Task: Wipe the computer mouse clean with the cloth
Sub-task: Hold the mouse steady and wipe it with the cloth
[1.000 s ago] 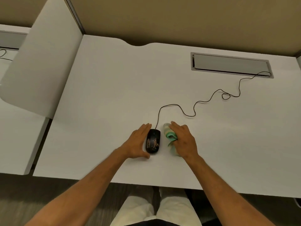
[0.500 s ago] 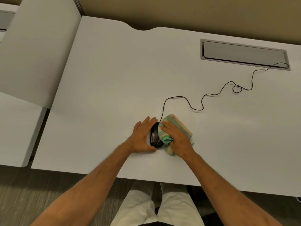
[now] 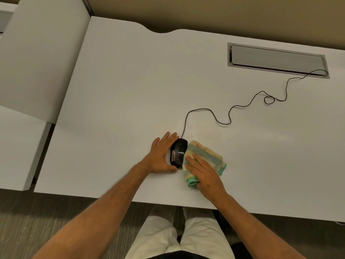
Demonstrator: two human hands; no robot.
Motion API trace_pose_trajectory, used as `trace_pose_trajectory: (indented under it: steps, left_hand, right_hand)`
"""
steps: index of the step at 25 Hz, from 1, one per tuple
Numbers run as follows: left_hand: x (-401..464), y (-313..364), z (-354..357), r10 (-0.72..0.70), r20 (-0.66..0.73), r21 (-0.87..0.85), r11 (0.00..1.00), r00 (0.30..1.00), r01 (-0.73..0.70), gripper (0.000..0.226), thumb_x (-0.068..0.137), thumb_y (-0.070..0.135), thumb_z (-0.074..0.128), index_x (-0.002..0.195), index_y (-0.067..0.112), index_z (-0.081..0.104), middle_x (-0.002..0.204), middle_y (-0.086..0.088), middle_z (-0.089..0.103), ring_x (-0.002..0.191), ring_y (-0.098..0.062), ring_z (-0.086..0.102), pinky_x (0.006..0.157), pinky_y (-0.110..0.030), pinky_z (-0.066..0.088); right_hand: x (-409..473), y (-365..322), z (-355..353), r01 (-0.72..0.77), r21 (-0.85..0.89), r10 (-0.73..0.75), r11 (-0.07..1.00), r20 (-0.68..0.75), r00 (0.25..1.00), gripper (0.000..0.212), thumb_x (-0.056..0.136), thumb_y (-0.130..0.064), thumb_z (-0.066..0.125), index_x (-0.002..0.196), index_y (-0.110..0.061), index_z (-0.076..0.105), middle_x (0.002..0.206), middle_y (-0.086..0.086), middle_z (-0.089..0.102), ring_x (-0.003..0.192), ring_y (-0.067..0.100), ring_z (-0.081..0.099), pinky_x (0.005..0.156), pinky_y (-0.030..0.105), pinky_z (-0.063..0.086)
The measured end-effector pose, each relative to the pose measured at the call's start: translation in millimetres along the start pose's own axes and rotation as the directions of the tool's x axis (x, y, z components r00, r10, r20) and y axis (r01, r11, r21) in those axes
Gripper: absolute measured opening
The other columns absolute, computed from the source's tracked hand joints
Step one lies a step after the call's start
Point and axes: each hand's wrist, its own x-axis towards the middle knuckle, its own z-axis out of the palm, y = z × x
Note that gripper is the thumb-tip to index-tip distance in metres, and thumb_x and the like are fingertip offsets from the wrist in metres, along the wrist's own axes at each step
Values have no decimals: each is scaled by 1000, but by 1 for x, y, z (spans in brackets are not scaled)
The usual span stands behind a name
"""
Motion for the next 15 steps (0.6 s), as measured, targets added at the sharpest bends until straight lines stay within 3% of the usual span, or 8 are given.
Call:
trace_pose_trajectory:
  steps: [2,4,6,8,11,15]
  left_hand:
    - [0,1,0,-13,-6,-16,1000,1000,13,121,66,48,84,159,30,9,168,8,9,154,-9,-8,123,-42,-7]
    - [1,1,1,-26,-20,-39,999,999,25,119,66,46,85,158,32,10,168,8,12,155,-10,-6,123,-43,-5]
    - [1,2,1,-40,-30,-56,998,999,38,118,66,45,85,158,31,11,167,9,15,155,-10,-3,123,-42,-4]
    - [1,2,2,-49,-33,-69,996,998,47,118,66,44,85,158,30,12,166,9,18,155,-10,-2,124,-42,-4]
    - [2,3,3,-64,-39,-73,995,997,61,120,67,45,85,159,26,11,166,8,18,154,-9,-1,124,-42,-4]
    - [2,3,6,-59,-67,-84,995,996,53,120,68,58,82,159,23,12,165,8,20,154,-8,1,123,-39,-4]
  right_hand:
    - [-2,0,-7,-117,172,132,978,-75,988,74,61,10,82,129,-8,59,143,6,50,136,18,36,112,46,32]
    - [12,-3,-14,-326,407,419,853,-163,893,63,76,15,67,131,-14,58,141,-1,49,132,11,40,111,39,37]
    - [38,-5,-18,-414,522,573,745,-184,799,60,82,18,55,134,-13,56,140,1,52,129,14,46,111,34,37]
    - [60,-5,-13,-423,518,566,744,-151,811,66,79,21,50,136,-11,54,142,6,52,131,16,45,112,35,36]
    - [65,-3,4,-324,385,395,864,-120,911,72,73,22,53,139,-6,50,147,12,46,138,30,38,114,47,32]
    - [37,-14,12,-209,254,238,945,-92,967,66,76,4,59,140,-6,49,151,13,41,143,35,28,115,49,26]
